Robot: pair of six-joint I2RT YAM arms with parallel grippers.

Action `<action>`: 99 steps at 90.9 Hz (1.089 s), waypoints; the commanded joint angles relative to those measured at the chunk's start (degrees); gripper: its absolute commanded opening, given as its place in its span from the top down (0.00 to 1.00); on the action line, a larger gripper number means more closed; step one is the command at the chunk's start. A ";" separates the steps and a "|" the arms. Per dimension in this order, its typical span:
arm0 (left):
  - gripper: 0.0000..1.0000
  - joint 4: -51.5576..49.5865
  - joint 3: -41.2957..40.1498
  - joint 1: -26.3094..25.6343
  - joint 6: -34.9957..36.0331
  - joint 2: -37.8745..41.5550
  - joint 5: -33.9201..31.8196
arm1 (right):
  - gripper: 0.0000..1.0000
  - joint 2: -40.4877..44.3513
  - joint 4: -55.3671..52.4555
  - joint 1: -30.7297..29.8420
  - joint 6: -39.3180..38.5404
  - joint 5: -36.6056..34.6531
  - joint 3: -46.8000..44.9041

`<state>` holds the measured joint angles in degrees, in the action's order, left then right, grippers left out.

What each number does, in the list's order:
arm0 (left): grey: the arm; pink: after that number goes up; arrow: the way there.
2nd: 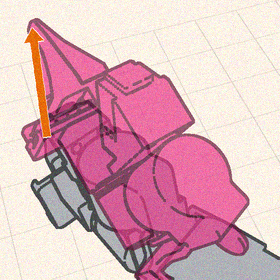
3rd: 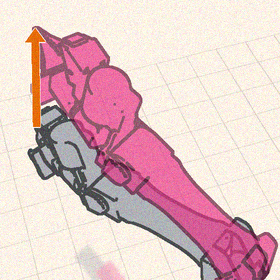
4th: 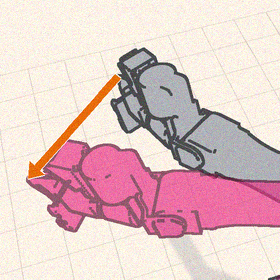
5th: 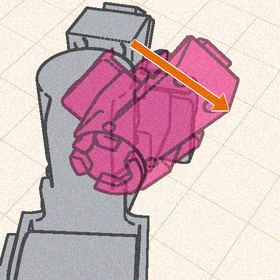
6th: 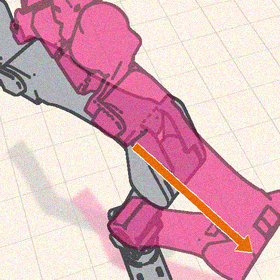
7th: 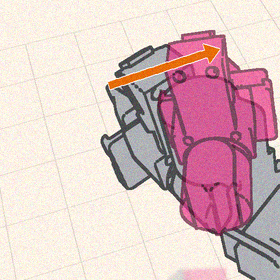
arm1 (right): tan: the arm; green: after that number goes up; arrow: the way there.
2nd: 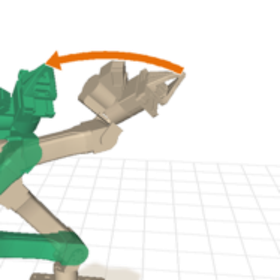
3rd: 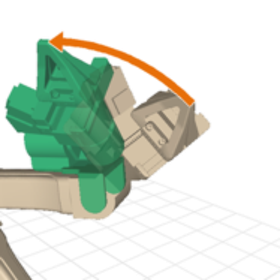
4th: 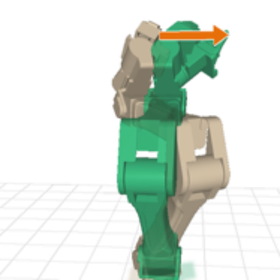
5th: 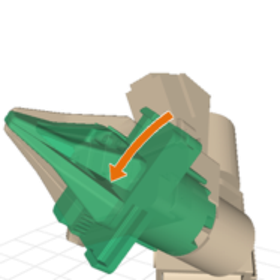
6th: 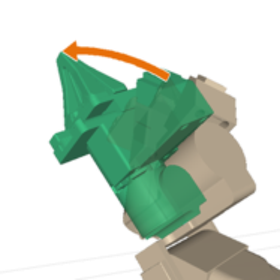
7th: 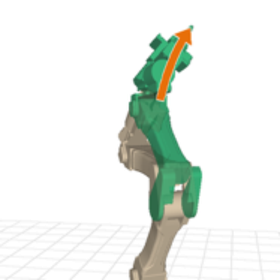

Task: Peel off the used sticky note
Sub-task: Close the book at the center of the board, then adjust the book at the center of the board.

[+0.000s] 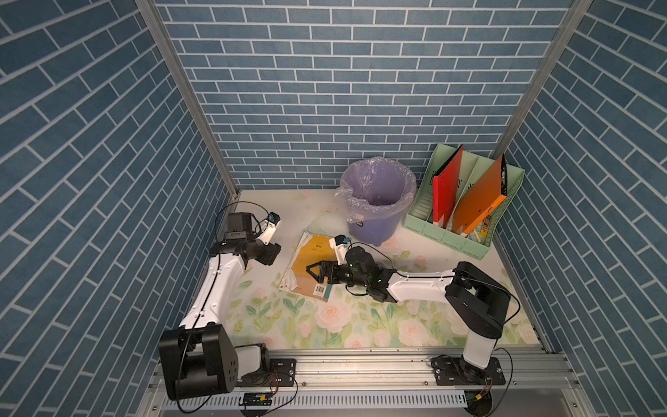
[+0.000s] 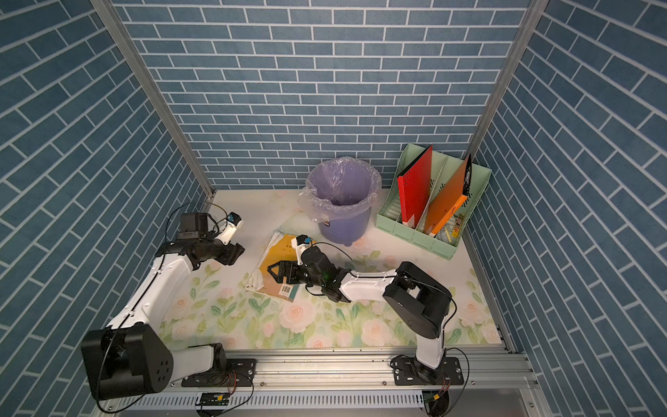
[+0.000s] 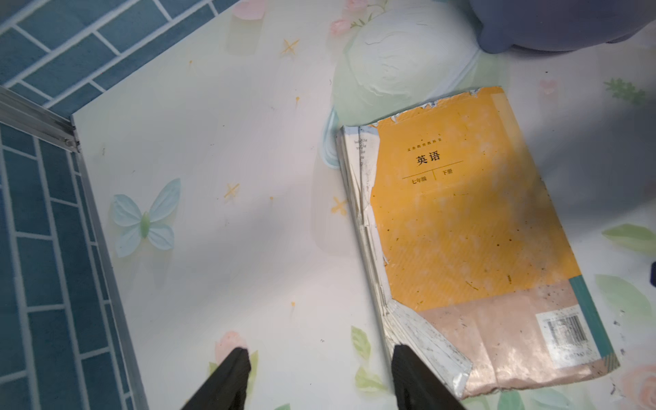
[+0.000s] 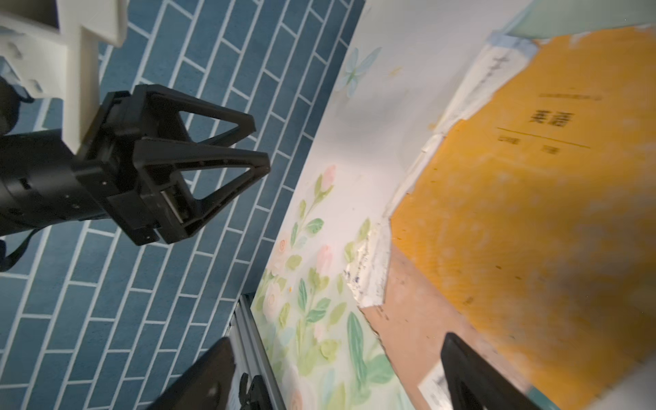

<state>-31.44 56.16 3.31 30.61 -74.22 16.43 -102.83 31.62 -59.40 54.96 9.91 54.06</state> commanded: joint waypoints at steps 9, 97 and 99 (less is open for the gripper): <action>0.35 6.14 -4.92 -8.23 -5.54 -7.03 0.09 | 0.10 1.64 1.27 2.09 6.14 -9.80 -6.77; 0.69 15.86 -8.97 -10.96 -5.01 -23.26 -10.74 | 0.18 -20.89 25.86 0.19 25.64 -8.48 6.17; 0.69 15.88 -9.03 -10.96 -4.81 -23.37 -10.65 | 0.18 -21.11 28.65 0.12 25.99 -7.97 6.24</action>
<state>-12.88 49.54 -7.57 24.73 -94.85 4.16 -121.69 46.24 -58.08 76.86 -2.50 59.31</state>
